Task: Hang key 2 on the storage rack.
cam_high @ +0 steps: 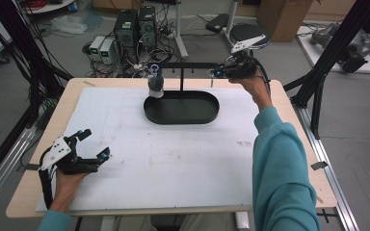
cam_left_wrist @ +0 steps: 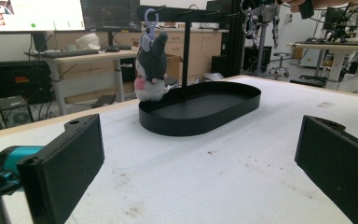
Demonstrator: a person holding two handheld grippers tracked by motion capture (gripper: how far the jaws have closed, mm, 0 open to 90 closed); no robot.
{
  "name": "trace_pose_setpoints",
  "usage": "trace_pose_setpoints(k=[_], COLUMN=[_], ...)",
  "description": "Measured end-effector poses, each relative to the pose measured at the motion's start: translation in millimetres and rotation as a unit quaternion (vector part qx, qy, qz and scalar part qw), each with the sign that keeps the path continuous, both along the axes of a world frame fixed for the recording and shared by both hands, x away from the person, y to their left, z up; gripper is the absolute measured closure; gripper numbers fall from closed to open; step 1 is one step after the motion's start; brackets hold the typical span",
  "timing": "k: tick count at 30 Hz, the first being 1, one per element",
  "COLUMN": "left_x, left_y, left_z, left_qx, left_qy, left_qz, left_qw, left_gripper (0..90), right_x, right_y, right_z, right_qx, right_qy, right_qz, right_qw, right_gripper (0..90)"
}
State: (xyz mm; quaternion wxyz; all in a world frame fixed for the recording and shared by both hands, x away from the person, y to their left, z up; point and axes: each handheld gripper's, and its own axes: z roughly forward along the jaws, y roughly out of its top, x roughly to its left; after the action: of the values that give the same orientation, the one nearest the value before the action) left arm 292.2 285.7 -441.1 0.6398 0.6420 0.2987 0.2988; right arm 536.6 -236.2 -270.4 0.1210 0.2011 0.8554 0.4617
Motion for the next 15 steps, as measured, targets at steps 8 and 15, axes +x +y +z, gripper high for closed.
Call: trace_pose_setpoints(k=[8, 15], left_x=[0.5, 0.8], left_y=[0.1, -0.2], left_z=[-0.8, -2.7], left_qx=[-0.003, -0.002], left_qy=[0.003, 0.006], left_qz=[-0.003, -0.008], left_qw=[1.0000, 1.0000], left_gripper=[1.7, 1.7], right_x=[5.7, 9.0], right_y=[-0.5, -2.8], right_z=[-5.1, -8.4], right_qx=[-0.002, -0.007], right_qy=[0.003, 0.007], right_qz=[-0.009, -0.018], right_qw=[1.0000, 0.9998], right_gripper=[89.0, 89.0])
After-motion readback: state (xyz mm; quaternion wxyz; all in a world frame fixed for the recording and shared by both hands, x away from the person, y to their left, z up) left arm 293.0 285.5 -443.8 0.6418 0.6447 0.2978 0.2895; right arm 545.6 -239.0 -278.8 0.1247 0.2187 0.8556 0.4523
